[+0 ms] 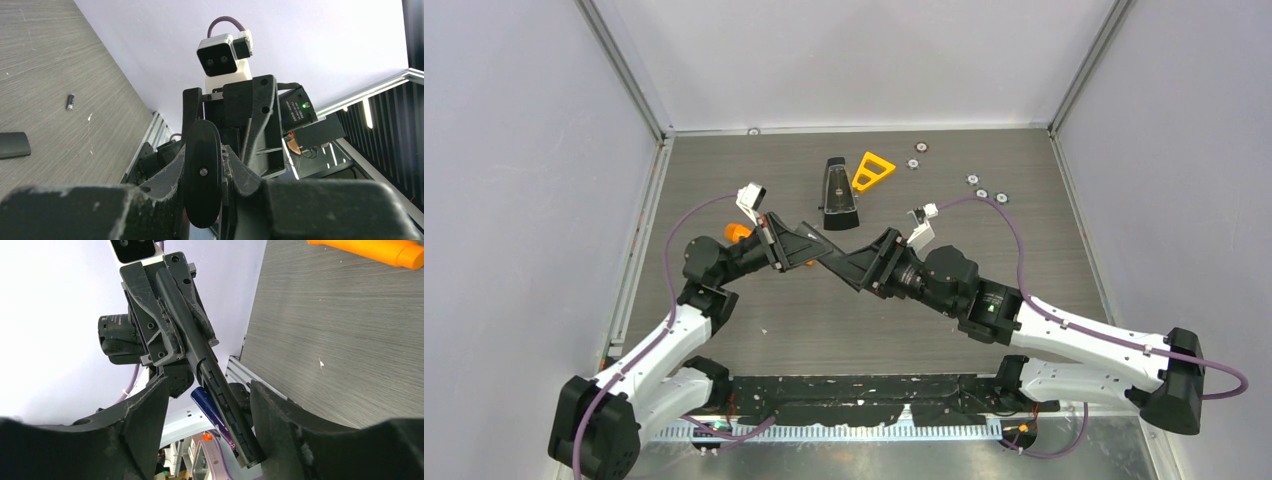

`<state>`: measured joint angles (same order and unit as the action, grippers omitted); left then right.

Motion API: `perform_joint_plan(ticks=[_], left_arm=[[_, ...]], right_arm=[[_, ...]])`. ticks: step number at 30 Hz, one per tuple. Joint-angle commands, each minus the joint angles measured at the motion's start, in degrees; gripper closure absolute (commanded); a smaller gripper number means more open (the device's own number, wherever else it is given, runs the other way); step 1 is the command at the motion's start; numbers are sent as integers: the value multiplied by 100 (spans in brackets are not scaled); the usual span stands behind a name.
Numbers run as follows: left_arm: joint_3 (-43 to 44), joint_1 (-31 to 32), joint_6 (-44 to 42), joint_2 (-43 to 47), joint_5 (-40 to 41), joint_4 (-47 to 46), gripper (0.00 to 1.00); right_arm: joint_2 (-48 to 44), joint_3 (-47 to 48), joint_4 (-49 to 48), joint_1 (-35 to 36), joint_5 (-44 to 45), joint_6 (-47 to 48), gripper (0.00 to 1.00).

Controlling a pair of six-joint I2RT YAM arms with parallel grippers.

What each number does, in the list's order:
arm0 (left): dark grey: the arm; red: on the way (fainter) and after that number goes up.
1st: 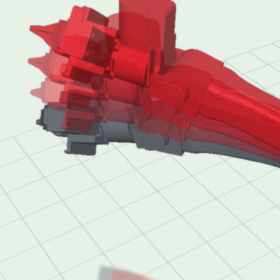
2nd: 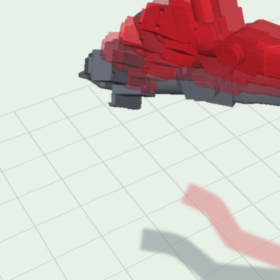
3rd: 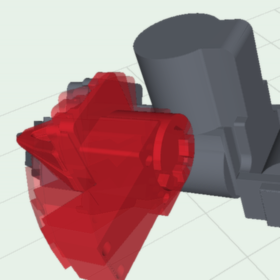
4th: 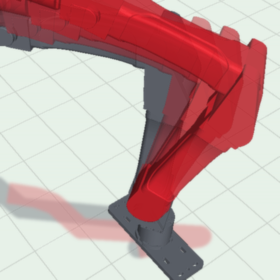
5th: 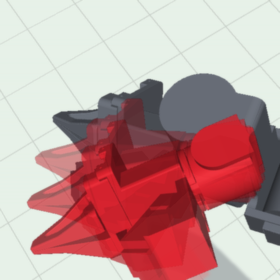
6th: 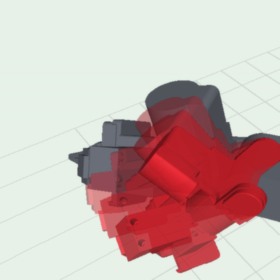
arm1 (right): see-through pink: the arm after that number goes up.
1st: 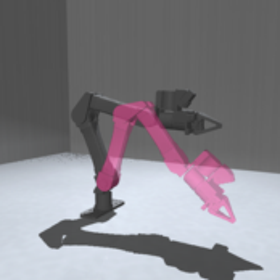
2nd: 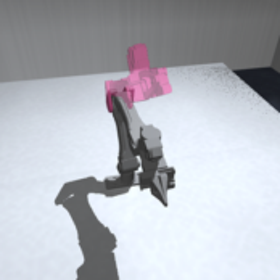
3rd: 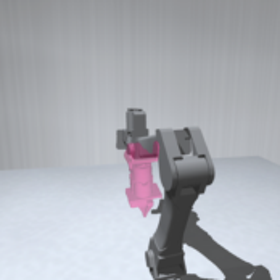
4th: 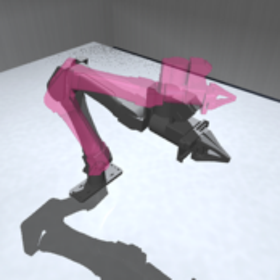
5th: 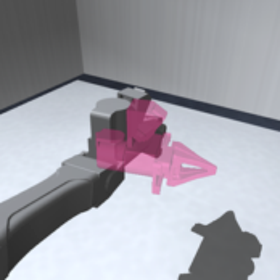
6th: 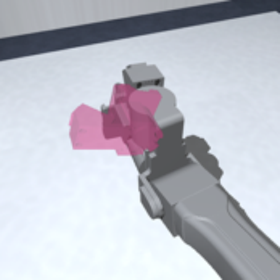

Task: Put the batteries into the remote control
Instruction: Load the battery into the remote control.

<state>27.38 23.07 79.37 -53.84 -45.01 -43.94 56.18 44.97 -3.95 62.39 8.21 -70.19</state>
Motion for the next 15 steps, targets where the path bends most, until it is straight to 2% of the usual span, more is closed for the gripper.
perform_joint_plan(ticks=[1, 15], left_arm=[[-35, -13, 33, 114, 28, -368, 100], [-6, -13, 211, 210, 113, -358, 100]], right_arm=[[27, -22, -435, -49, -157, -164, 39], [78, -241, -747, -115, -426, -222, 63]])
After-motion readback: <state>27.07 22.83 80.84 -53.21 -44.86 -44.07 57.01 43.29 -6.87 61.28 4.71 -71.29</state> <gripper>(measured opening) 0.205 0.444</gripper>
